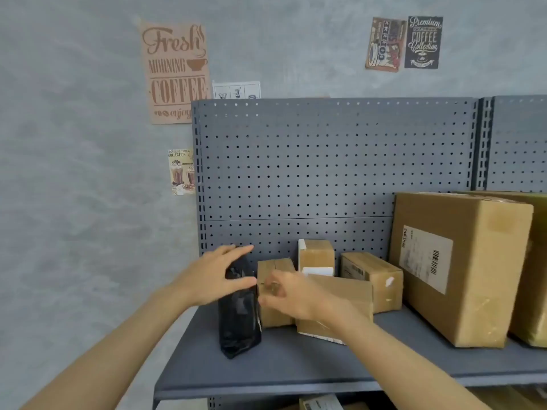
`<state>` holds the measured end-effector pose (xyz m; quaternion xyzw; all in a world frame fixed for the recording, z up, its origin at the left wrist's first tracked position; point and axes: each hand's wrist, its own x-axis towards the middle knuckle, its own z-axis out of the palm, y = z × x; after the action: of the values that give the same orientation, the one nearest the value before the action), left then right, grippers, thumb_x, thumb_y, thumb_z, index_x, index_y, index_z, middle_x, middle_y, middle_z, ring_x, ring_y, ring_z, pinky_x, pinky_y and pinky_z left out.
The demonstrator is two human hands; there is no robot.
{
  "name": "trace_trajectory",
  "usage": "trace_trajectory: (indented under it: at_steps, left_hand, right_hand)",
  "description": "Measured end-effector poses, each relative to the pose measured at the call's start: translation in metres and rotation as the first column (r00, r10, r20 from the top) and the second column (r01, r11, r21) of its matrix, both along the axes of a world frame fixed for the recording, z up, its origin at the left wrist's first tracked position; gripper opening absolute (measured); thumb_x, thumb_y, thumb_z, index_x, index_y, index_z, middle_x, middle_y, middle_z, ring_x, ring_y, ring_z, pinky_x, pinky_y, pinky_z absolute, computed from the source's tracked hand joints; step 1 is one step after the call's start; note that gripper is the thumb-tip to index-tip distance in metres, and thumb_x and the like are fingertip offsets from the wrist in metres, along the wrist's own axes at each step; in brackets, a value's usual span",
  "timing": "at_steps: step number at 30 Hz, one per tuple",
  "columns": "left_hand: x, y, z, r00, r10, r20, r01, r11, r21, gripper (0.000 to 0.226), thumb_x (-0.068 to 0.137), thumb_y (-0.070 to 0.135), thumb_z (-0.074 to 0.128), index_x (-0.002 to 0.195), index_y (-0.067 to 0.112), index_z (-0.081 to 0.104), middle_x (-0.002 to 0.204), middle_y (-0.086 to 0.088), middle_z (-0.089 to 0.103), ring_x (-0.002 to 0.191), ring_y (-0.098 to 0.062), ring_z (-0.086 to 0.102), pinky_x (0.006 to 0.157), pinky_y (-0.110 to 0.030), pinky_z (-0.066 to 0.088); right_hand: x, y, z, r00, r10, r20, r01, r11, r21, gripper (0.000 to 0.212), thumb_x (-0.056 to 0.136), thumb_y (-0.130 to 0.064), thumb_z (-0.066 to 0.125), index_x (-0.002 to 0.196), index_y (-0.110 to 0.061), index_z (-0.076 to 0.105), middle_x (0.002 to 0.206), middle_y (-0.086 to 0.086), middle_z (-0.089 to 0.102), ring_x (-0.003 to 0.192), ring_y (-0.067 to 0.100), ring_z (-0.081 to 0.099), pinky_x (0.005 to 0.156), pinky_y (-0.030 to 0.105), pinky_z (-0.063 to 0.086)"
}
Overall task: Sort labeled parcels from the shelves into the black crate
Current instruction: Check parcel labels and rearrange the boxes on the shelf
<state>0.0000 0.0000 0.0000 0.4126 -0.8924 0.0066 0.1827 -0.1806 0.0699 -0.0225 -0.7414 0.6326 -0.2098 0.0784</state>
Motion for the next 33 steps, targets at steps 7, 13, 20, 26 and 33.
trace_trajectory:
  at_steps: [7,13,20,26,33]
  left_hand:
    - [0.016,-0.010,-0.020,0.972,-0.074,-0.224,0.126,0.966,0.226,0.029,0.085,0.050,0.054,0.113,0.040,0.056,0.125,0.009,0.057,0.112,-0.007,0.053,0.096,-0.028,0.042]
    - [0.045,-0.016,-0.025,0.918,-0.035,-0.395,0.132,0.966,0.221,0.045,0.062,0.067,0.067,0.078,0.027,0.055,0.074,0.010,0.062,0.062,0.000,0.054,0.060,-0.016,0.041]
    - [0.080,-0.028,-0.041,0.859,0.194,-0.473,0.028,0.906,0.423,0.052,0.065,0.061,0.071,0.090,0.024,0.045,0.088,0.007,0.055,0.075,-0.007,0.054,0.061,-0.023,0.040]
    - [0.093,-0.024,-0.065,0.631,0.304,-0.714,0.257,0.786,0.562,0.055,0.059,0.033,0.070,0.109,0.020,0.050,0.112,-0.004,0.055,0.095,-0.017,0.062,0.076,-0.030,0.051]
    - [0.073,-0.022,-0.085,0.575,0.287,-0.767,0.328,0.777,0.537,0.040,0.078,0.007,0.068,0.110,0.021,0.049,0.112,-0.002,0.053,0.101,-0.018,0.059,0.079,-0.032,0.052]
  right_hand:
    - [0.027,-0.025,-0.041,0.957,-0.006,0.291,-0.082,0.954,0.289,0.052,0.088,-0.045,0.055,0.131,-0.019,0.044,0.129,0.003,0.057,0.116,0.019,0.053,0.101,0.033,0.042]
    - [0.042,-0.036,-0.053,0.788,-0.096,0.608,-0.142,0.933,0.331,0.080,0.074,-0.032,0.076,0.138,-0.025,0.028,0.108,-0.016,0.052,0.101,0.004,0.051,0.074,0.011,0.042]
    - [0.071,-0.044,-0.055,0.727,-0.081,0.682,-0.056,0.983,0.176,0.100,0.067,-0.015,0.081,0.146,-0.020,0.020,0.128,-0.002,0.041,0.118,0.015,0.044,0.090,0.020,0.045]
    - [0.081,-0.039,-0.050,0.951,-0.009,0.308,0.025,0.999,-0.046,0.081,0.071,-0.015,0.077,0.140,-0.022,0.033,0.117,-0.003,0.033,0.112,0.017,0.043,0.095,0.025,0.039]
    - [0.067,-0.032,-0.057,0.974,-0.059,0.217,0.087,0.989,-0.122,0.076,0.073,-0.003,0.070,0.139,-0.018,0.034,0.126,0.000,0.034,0.113,0.023,0.047,0.092,0.027,0.041]
